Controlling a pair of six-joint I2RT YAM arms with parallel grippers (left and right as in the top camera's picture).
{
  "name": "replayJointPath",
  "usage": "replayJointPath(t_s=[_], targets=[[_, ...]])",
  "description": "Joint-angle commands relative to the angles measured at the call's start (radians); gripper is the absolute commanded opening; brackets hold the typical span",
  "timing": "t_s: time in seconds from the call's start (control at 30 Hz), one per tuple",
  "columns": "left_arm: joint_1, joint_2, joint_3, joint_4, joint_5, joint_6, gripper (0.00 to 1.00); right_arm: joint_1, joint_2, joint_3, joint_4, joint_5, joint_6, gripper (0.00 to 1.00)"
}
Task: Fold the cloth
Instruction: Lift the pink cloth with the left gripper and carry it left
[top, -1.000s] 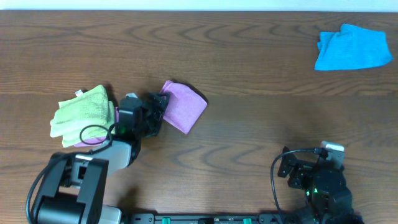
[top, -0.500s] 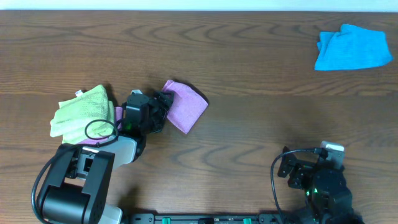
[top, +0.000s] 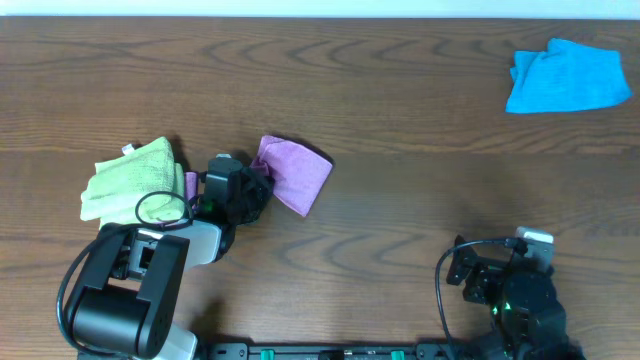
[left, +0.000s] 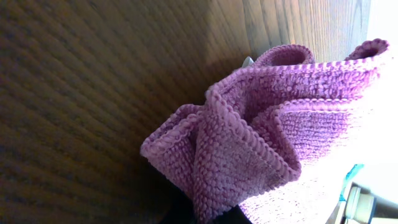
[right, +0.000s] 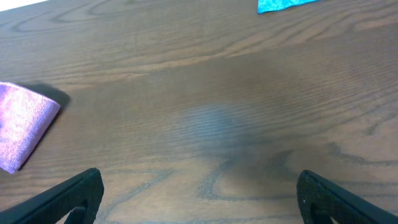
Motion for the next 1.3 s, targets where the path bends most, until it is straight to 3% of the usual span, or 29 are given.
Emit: replayJointPath(t_s=[0.0, 0.23, 0.53, 0.83, 1.07, 1.27], targets=[[-0.004, 0.020, -0.016, -0.001, 0.043, 0.066, 0.06, -0.012, -0.006, 0.000, -0.002, 0.013, 0.015, 0.99], [-0.004, -0.028, -0.015, -0.003, 0.132, 0.177, 0.06, -0.012, -0.006, 0.000, -0.001, 0.013, 0.015, 0.99], [-0.004, -0.172, -0.015, -0.161, 0.125, 0.237, 0.06, -0.012, -0.006, 0.000, -0.002, 0.013, 0.015, 0.99], [-0.005, -0.264, -0.015, -0.321, 0.129, 0.237, 0.06, -0.012, -0.006, 0.000, -0.002, 0.013, 0.015, 0.99], [-0.046, -0.300, -0.015, -0.338, 0.146, 0.237, 0.06, -0.012, -0.006, 0.000, -0.002, 0.013, 0.015, 0.99], [-0.056, -0.461, -0.015, -0.411, 0.103, 0.243, 0.06, -0.012, -0.006, 0.000, -0.002, 0.013, 0.015, 0.99]])
